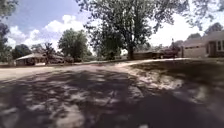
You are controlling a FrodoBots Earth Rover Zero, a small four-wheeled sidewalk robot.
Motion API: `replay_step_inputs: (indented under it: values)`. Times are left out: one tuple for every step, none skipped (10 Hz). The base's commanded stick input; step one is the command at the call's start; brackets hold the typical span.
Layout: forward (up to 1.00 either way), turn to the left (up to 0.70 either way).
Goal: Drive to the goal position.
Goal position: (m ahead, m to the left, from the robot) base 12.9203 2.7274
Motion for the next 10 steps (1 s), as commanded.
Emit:
replay_step_inputs:
  values:
    - [0.70,0.00]
    - [0.70,0.00]
    - [0.70,0.00]
    - [0.70,0.00]
    - [0.70,0.00]
    - [0.70,0.00]
    - [0.70,0.00]
    - [0.70,0.00]
    - [0.70,0.00]
    - [0.70,0.00]
